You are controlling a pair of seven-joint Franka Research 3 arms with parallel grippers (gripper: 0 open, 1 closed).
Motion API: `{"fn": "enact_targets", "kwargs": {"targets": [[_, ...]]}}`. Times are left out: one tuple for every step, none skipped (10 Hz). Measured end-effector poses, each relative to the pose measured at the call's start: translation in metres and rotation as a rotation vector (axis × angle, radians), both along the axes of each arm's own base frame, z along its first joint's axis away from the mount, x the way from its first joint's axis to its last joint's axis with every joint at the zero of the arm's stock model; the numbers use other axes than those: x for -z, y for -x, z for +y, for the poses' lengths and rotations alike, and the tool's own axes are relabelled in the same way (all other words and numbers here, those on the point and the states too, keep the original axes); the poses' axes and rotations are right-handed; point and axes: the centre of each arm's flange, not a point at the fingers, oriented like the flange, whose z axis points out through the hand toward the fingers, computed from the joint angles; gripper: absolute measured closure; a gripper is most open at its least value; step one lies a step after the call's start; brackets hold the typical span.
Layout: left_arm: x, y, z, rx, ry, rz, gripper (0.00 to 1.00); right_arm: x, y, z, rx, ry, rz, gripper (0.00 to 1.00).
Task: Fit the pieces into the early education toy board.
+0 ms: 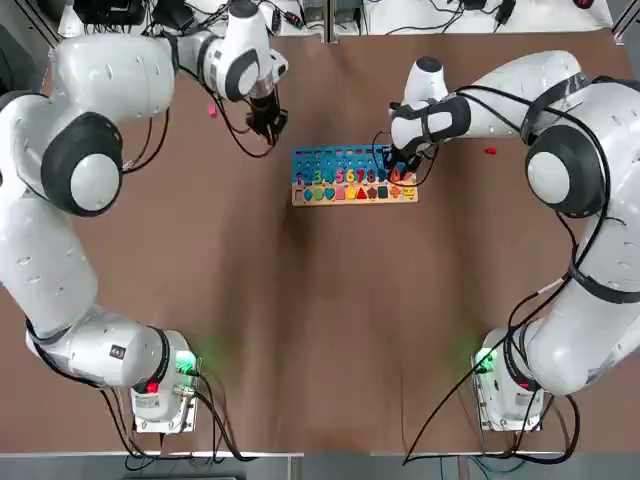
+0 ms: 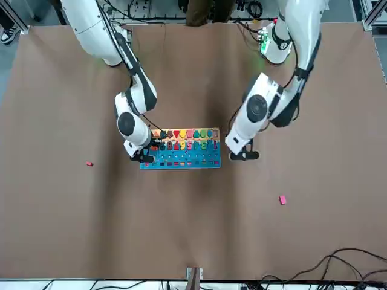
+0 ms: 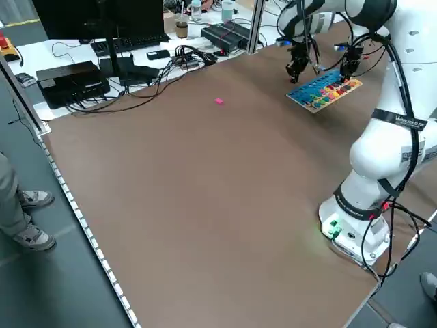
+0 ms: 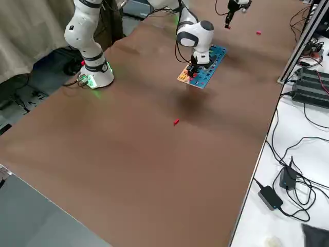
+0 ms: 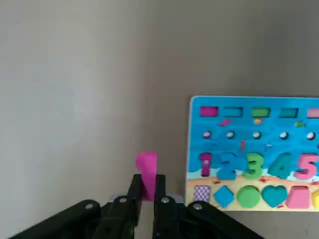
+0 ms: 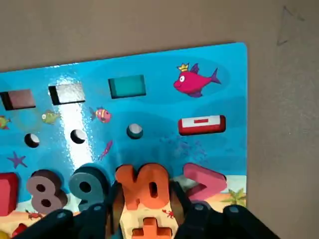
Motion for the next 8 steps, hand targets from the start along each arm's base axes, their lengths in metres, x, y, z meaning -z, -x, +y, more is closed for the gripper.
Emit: {"fn": "enact_targets", "kwargs": {"targets": [[0.006, 0.011, -0.012, -0.003, 0.004, -0.005, 0.86, 0.000, 0.000, 0.000, 0.001, 0.002, 0.007, 0.52], [0.012, 0.022, -0.022, -0.011, 0.009, -0.012, 0.86, 0.000, 0.000, -0.001, 0.001, 0.004, 0.011, 0.49], [0.017, 0.031, -0.033, -0.027, 0.022, -0.026, 0.86, -0.001, 0.000, -0.001, 0.001, 0.004, 0.012, 0.46], [0.025, 0.039, -0.042, -0.042, 0.037, -0.038, 0.86, -0.001, -0.001, 0.000, 0.002, 0.004, 0.013, 0.45], [0.034, 0.044, -0.047, -0.056, 0.045, -0.039, 0.86, -0.001, -0.001, 0.000, 0.002, 0.004, 0.014, 0.44], [0.044, 0.045, -0.049, -0.068, 0.051, -0.036, 0.86, -0.001, -0.001, 0.000, 0.003, 0.004, 0.014, 0.44], [0.053, 0.045, -0.049, -0.074, 0.053, -0.030, 0.86, -0.002, -0.001, 0.000, 0.003, 0.004, 0.013, 0.45], [0.061, 0.045, -0.049, -0.075, 0.051, -0.025, 0.86, -0.002, -0.002, 0.000, 0.003, 0.004, 0.016, 0.48]]}}
